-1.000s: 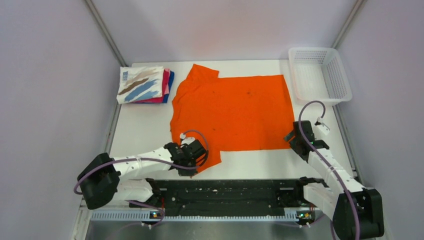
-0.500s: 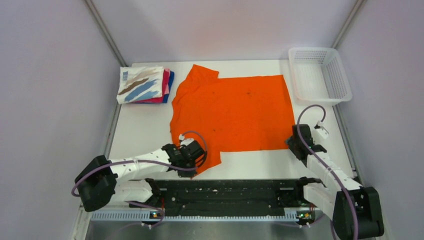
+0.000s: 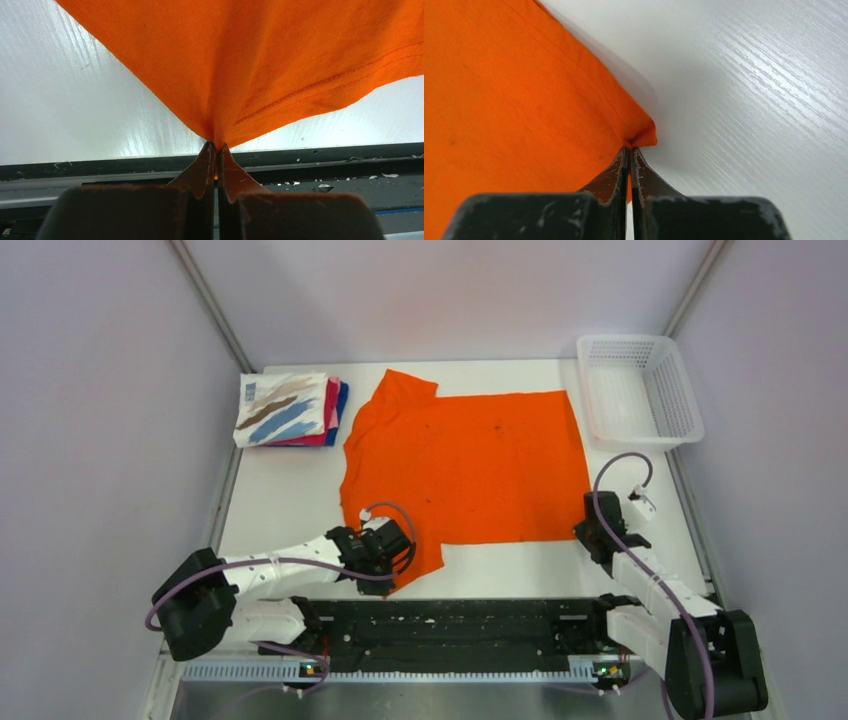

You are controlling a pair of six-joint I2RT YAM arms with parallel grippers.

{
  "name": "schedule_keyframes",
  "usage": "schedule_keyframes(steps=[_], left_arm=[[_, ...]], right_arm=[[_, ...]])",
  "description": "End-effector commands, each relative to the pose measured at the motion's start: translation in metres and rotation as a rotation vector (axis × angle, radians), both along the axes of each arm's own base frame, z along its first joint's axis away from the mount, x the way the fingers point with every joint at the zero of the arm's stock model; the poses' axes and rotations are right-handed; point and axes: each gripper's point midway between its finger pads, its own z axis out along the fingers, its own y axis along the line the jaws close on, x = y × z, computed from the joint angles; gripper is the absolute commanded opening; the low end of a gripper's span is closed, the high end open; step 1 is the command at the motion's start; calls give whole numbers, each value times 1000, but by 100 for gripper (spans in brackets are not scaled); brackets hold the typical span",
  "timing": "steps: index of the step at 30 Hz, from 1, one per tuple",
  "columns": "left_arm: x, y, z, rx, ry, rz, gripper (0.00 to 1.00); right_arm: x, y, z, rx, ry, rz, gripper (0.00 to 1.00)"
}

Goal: Fold and stack the t-shirts
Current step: Grab the side of the flattened tshirt closest away from the robot with both arms

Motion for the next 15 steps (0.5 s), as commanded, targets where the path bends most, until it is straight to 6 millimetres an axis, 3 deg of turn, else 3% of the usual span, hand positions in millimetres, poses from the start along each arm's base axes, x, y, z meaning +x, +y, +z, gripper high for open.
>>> schedule_keyframes(steps=[1, 5, 8, 11, 15], left_arm=[[-20, 14, -6, 35, 77, 16, 0], [-39, 27, -4, 37, 137, 47, 0], [-43, 24, 3, -22, 132, 38, 0], [-40, 6, 16, -112, 113, -29, 0], [-12, -22, 38, -178, 14, -79, 0]], right_arm=[[-11, -1, 0, 15, 18, -13, 0], [-27, 2, 4, 44, 58, -14, 0], [-40, 6, 4, 70, 68, 2, 0], [-39, 14, 4, 98, 55, 38, 0], [-26, 20, 16, 105, 35, 86, 0]])
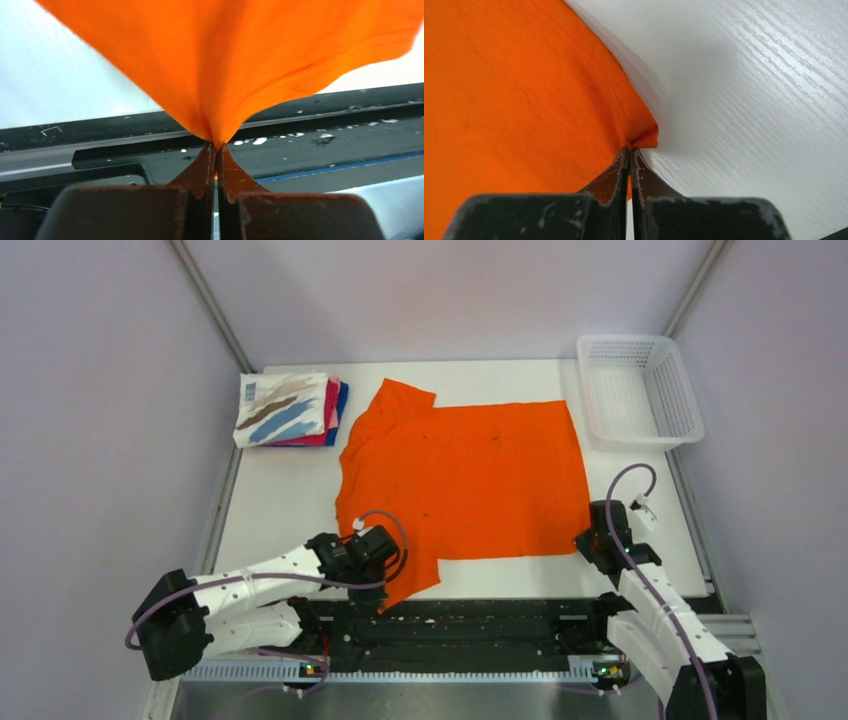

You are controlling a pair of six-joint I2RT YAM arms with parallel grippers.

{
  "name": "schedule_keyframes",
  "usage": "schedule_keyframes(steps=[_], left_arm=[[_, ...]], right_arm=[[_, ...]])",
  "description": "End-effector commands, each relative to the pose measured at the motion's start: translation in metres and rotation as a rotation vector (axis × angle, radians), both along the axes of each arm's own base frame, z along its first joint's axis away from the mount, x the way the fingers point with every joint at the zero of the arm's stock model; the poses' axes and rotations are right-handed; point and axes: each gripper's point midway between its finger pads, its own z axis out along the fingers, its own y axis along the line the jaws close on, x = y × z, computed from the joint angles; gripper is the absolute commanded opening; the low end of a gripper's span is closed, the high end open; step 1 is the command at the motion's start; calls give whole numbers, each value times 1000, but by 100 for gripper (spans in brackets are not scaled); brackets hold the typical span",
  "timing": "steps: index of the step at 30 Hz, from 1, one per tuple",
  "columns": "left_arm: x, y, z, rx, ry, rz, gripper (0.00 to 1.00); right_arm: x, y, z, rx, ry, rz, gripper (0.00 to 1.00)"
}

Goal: Fold and stack the t-shirts
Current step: Grab the side of the flattened tshirt closest away from the robot with both arms, then fold the flattened tshirt in 1/3 of the way

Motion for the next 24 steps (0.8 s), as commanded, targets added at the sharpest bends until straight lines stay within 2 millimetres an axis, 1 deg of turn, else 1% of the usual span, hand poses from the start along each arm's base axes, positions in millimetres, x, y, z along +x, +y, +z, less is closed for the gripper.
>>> schedule_keyframes(steps=[1, 4, 5, 7, 11, 13, 15, 17, 19, 20, 21, 24], left_arm=[[32, -42, 34, -119, -107, -57, 0], [61, -73, 57, -215, -196, -86, 0], [71, -79, 63, -231, -231, -92, 0], [93, -81, 74, -242, -274, -72, 0], [141, -69, 95, -267, -338, 3, 0], [166, -57, 109, -240, -410, 33, 0], [192, -41, 121, -187, -476, 82, 0], [211, -32, 135, -164, -521, 104, 0], [227, -22, 143, -133, -552, 130, 0], [235, -16, 146, -119, -564, 149, 0], [244, -13, 151, -114, -578, 162, 0], [265, -4, 159, -94, -603, 172, 0]], right_arm=[[11, 9, 12, 24, -5, 55, 0], [24, 16, 25, 34, -17, 96, 0], [29, 17, 30, 35, -20, 107, 0], [38, 19, 38, 32, -24, 120, 0], [61, 20, 61, 17, -62, 127, 0], [73, 17, 72, -5, -77, 121, 0], [84, 15, 80, -25, -82, 120, 0], [95, 14, 86, -42, -80, 123, 0], [105, 13, 91, -61, -74, 123, 0], [110, 12, 92, -70, -71, 122, 0], [117, 11, 97, -81, -75, 122, 0], [132, 8, 103, -108, -72, 121, 0]])
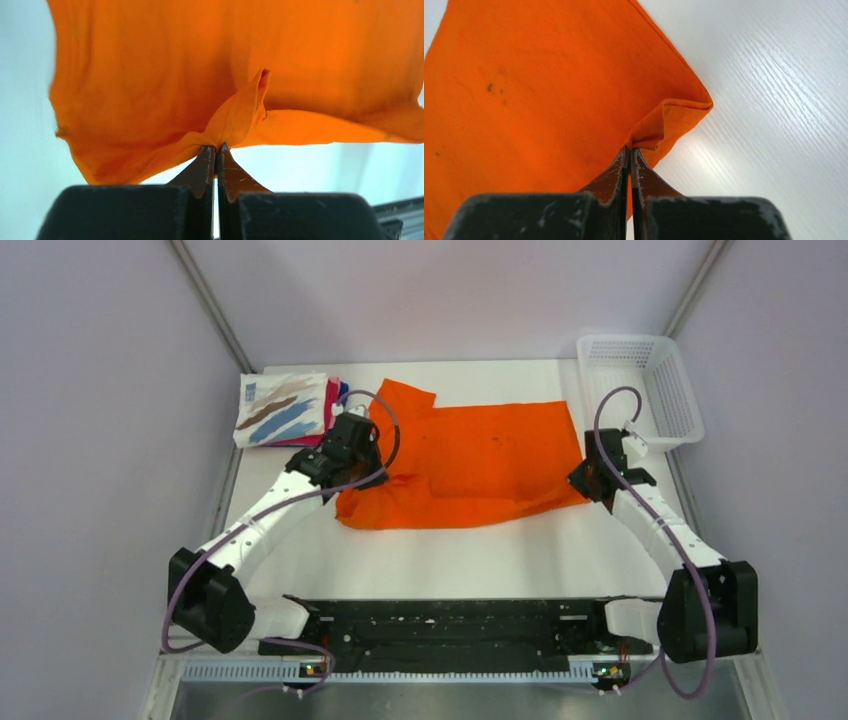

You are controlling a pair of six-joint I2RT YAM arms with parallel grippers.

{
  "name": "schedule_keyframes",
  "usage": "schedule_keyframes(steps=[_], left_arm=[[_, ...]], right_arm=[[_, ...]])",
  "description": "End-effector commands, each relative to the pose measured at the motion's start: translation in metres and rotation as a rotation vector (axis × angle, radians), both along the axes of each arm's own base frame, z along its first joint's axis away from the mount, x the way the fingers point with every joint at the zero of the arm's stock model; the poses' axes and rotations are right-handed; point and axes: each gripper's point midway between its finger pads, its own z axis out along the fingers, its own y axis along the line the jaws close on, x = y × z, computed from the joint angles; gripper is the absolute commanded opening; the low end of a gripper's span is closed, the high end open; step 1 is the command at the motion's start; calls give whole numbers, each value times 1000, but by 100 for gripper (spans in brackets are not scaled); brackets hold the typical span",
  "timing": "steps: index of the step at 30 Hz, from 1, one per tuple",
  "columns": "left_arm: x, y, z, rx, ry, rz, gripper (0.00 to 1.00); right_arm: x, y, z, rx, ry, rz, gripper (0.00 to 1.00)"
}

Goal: Fold and stack the t-shirts
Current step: Fold the flattened tshirt in 1/3 of the way

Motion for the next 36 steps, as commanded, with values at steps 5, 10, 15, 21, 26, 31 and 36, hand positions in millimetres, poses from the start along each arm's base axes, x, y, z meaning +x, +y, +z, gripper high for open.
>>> schedule_keyframes(steps=[5, 10, 15, 21, 26, 31, 36], left_arm=[[66, 20, 28, 89, -145, -1, 0], [91, 20, 30, 133, -181, -66, 0], [111, 21, 19, 185, -184, -124, 0], [134, 20, 7, 225, -158, -163, 0], [152, 29, -5, 279, -131, -144, 0], [169, 42, -21, 324, -69, -90, 63], [182, 44, 10, 292, -116, -28, 97]], right_arm=[[47, -14, 32, -94, -59, -21, 0], [54, -15, 24, -105, -37, -32, 0], [54, -16, 14, -109, -13, -36, 0], [51, -23, 4, -128, 17, -54, 0], [60, -26, -3, -151, 35, -48, 0], [76, -24, 9, -174, 18, -3, 37], [78, -13, 24, -137, -32, 54, 56]])
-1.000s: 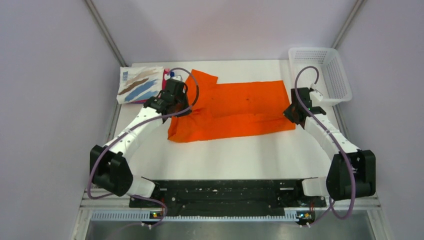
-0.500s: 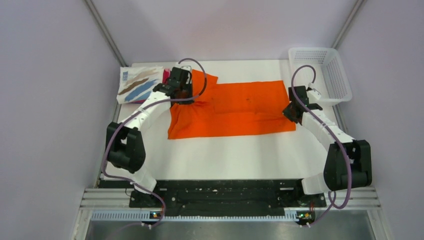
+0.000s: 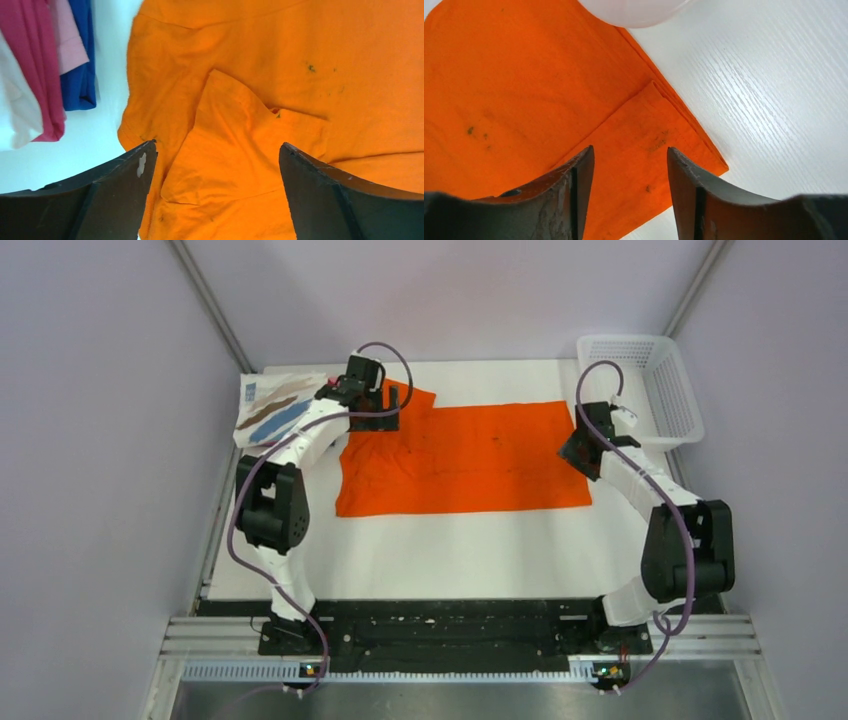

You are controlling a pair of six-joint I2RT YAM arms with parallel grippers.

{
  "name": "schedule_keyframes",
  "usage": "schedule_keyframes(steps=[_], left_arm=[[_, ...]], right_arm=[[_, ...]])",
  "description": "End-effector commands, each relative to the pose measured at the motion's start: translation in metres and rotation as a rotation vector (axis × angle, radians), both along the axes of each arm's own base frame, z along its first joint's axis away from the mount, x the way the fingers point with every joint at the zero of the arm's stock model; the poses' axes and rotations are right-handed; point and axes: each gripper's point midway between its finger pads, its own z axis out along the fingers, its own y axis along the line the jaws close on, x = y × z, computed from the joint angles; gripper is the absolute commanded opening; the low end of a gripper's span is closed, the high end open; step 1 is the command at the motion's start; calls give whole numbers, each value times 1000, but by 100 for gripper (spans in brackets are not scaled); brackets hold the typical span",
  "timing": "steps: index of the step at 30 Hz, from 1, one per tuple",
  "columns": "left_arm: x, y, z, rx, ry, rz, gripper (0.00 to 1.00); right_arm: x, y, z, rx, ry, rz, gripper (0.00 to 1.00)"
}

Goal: Fold and stack the t-shirts
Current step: Fold the flattened tshirt in 1/3 of the way

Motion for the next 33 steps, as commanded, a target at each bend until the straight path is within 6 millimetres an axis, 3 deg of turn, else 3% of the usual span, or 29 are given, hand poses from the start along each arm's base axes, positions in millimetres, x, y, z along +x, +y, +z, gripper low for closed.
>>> schedule_keyframes(steps=[1, 4, 5, 6, 9, 11, 15, 19, 22, 25, 33], left_arm=[[10, 1, 48, -52, -90, 46, 98], [-12, -16, 50, -169, -50, 16, 99], [-23, -26, 47, -234, -24, -16, 99], [-34, -34, 40, -286, -2, -33, 99], [-59, -54, 21, -436, 33, -73, 99], [-68, -63, 1, -498, 68, -85, 99], [-79, -59, -48, -473, 204, -20, 99], [-94, -50, -71, -439, 250, 11, 99], [-112, -33, -87, -380, 266, 63, 99], [-142, -24, -103, -368, 307, 85, 99], [-220, 0, -126, -373, 368, 173, 99]], right_arm=[[16, 7, 39, 22, -120, 64, 60], [7, 21, 43, 41, -150, 138, 77], [5, 26, 45, 47, -163, 164, 90], [3, 35, 47, 55, -175, 201, 94], [-2, 63, 43, 62, -203, 305, 98], [-3, 86, 28, 40, -192, 385, 99], [1, 117, -5, 26, -137, 489, 99], [-3, 130, -30, 49, -108, 520, 99], [-23, 134, -57, 60, -44, 565, 99], [-53, 134, -79, 50, 26, 572, 99], [-150, 134, -98, 75, 106, 573, 99]])
